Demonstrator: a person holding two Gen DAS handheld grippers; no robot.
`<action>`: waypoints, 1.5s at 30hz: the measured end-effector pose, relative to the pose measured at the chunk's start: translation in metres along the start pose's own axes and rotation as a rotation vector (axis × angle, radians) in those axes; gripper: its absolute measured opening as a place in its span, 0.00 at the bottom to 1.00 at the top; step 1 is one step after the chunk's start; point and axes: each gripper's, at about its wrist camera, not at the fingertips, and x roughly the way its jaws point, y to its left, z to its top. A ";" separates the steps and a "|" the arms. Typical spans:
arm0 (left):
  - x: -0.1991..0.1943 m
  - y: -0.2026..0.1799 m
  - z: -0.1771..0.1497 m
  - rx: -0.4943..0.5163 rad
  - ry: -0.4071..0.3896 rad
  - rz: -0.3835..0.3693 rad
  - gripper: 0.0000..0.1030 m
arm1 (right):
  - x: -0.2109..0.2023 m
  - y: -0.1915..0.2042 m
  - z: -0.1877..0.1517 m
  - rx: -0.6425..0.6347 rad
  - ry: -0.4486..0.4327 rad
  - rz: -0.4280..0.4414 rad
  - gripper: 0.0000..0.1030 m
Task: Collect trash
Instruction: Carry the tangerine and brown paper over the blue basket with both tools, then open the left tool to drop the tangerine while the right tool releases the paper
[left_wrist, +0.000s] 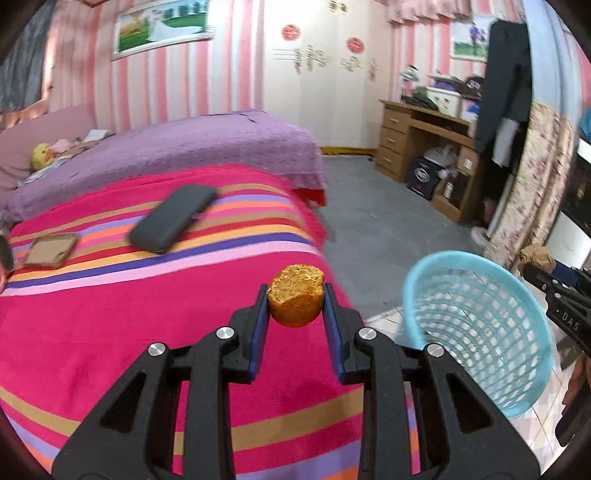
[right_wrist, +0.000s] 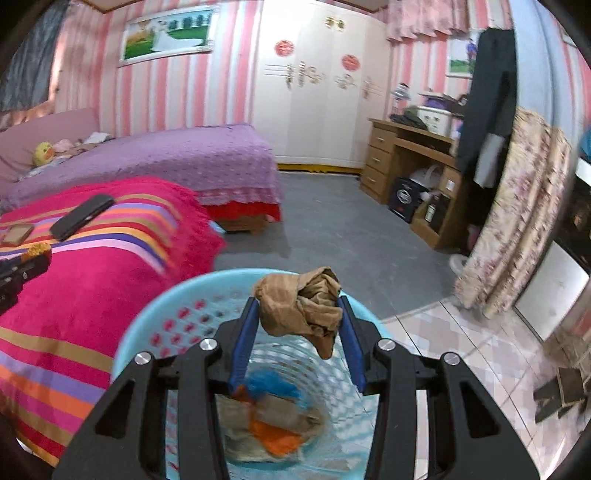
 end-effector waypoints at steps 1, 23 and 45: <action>0.002 -0.011 0.000 0.007 0.003 -0.016 0.26 | 0.000 -0.008 -0.002 0.013 0.002 -0.004 0.42; 0.031 -0.117 0.014 0.127 0.028 -0.151 0.71 | 0.004 -0.053 -0.022 0.075 0.016 -0.017 0.42; -0.055 0.011 0.009 0.044 -0.036 -0.006 0.94 | -0.015 0.009 0.002 0.059 -0.028 -0.025 0.95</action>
